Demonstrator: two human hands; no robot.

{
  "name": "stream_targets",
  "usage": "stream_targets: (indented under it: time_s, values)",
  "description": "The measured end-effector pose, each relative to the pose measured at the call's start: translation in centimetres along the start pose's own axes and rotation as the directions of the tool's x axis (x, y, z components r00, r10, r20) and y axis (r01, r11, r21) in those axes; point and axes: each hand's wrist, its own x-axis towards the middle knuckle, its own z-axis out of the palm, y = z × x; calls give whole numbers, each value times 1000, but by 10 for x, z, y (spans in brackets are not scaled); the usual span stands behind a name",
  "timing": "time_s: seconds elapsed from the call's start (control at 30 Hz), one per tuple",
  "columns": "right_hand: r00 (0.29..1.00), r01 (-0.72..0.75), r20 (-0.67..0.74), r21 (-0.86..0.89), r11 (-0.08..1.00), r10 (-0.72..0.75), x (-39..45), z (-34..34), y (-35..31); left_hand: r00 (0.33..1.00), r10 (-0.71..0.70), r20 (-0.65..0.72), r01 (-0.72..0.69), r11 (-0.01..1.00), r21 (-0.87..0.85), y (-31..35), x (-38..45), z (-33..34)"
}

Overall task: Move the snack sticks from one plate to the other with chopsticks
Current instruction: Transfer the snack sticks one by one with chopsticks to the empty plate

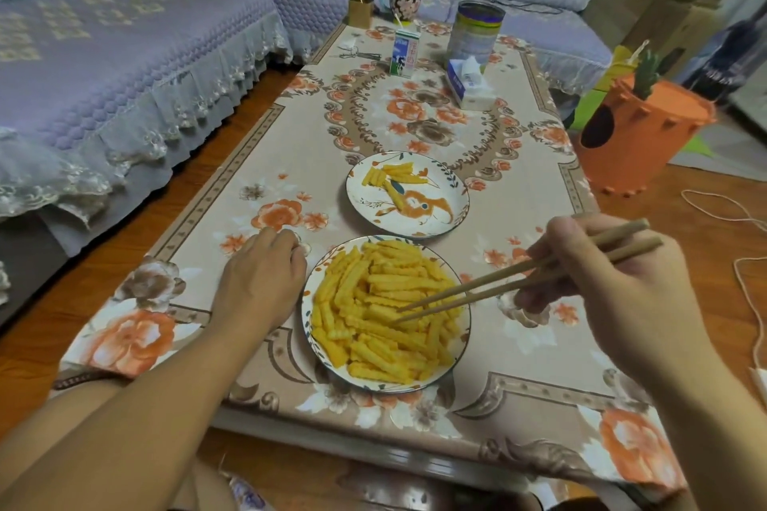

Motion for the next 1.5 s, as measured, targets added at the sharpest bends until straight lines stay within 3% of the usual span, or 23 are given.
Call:
stream_targets:
  time_s: [0.1, 0.23, 0.33, 0.73, 0.87, 1.03, 1.3, 1.5]
  values:
    - [999, 11, -39, -7, 1000, -12, 3, -7, -1, 1000, 5, -4, -5, 1000, -4, 0, 0, 0]
    - [984, 20, -178, 134, 991, 4, 32, -15, -1, 1000, 8, -3, -8, 1000, -3, -1, 1, 2]
    - [969, -1, -246, 110, 994, 28, 65, -1, 17, 1000, 7, -7, -7, 1000, -3, -1, 1, 2]
    - [973, -45, -230, -102, 994, 20, 128, 82, 57, 1000, 12, -1, -12, 1000, -16, -2, 2, 1]
    - [957, -62, -281, 28, 998, 68, 107, 59, 38, 1000, 7, -7, -7, 1000, -19, -2, 3, 0]
    - [984, -66, -144, 241, 968, 103, 61, 22, -3, 1000, 15, -10, -15, 1000, 0, -1, 1, -1]
    - [996, -83, -18, 95, 992, 85, 6, 16, -13, 999, 26, -40, -27, 999, -25, 1, -1, -2]
    - [995, -23, -92, 119, 993, 34, 8, 1, -14, 998, 35, -60, -36, 999, -20, 0, -1, 1]
